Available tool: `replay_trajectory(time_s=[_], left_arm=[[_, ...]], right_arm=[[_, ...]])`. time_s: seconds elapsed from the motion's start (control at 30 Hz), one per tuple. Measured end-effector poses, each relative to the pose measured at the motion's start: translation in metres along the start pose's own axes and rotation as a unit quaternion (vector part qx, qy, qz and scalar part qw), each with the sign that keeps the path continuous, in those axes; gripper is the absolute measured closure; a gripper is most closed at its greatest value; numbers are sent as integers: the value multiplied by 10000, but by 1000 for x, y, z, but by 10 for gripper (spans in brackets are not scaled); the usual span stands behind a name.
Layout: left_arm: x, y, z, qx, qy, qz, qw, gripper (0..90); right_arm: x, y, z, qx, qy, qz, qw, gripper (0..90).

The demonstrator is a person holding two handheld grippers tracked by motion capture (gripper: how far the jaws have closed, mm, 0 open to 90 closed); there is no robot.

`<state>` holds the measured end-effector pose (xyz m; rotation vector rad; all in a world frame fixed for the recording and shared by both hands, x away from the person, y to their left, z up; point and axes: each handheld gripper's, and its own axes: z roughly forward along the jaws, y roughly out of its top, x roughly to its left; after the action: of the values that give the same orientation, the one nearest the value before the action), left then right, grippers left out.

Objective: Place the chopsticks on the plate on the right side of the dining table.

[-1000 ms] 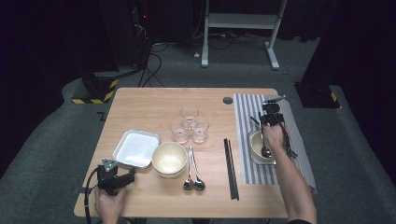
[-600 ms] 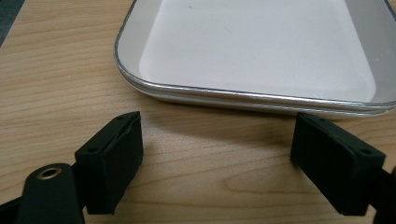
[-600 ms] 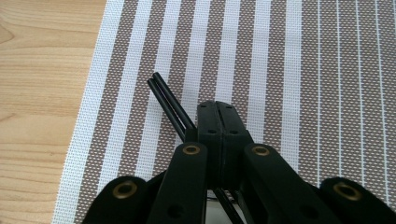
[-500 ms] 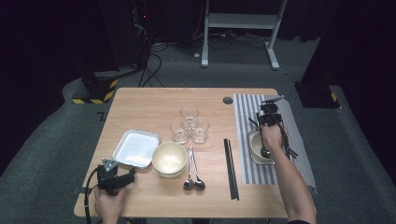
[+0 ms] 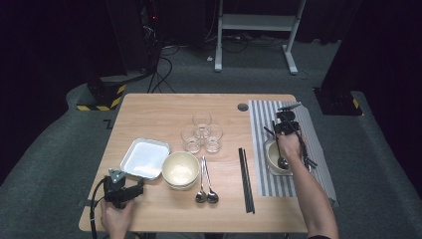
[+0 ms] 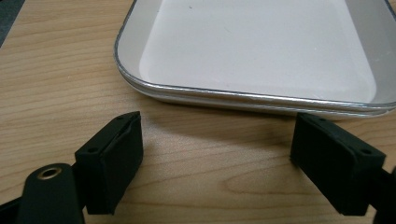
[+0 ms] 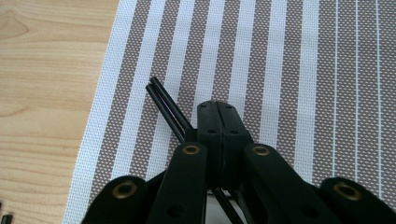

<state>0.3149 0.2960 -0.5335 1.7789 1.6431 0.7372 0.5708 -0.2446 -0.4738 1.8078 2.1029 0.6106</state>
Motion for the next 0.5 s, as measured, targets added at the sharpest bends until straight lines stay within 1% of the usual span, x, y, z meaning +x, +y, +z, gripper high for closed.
replay_trajectory(time_s=[0.13, 0.17, 0.23, 0.3, 0.33, 0.37, 0.47, 0.5], left_arm=[[0, 0, 0, 4, -1, -2, 10000, 172], [0, 0, 0, 5, 2, -1, 10000, 172], [0, 0, 0, 3, 5, -1, 10000, 172], [0, 0, 0, 2, 18, -8, 10000, 172], [0, 0, 0, 2, 20, -14, 10000, 172], [0, 0, 0, 2, 22, -8, 10000, 172], [0, 0, 0, 0, 26, -16, 10000, 172], [0, 0, 0, 0, 26, -16, 10000, 172]], right_arm=[[0, 1, 0, 1, 29, -23, 10000, 897], [-1, 1, 0, -8, 47, 7, 10000, 897], [-2, 0, 1, 14, 24, -23, 10000, 898], [1, 0, -1, -35, 72, -72, 9999, 898], [2, 0, -2, -42, 58, -100, 9999, 898], [2, 0, -3, -91, 58, -99, 9999, 898], [4, 0, -1, -57, 48, -120, 9999, 898], [4, 0, -1, -82, 76, -80, 9999, 898]])
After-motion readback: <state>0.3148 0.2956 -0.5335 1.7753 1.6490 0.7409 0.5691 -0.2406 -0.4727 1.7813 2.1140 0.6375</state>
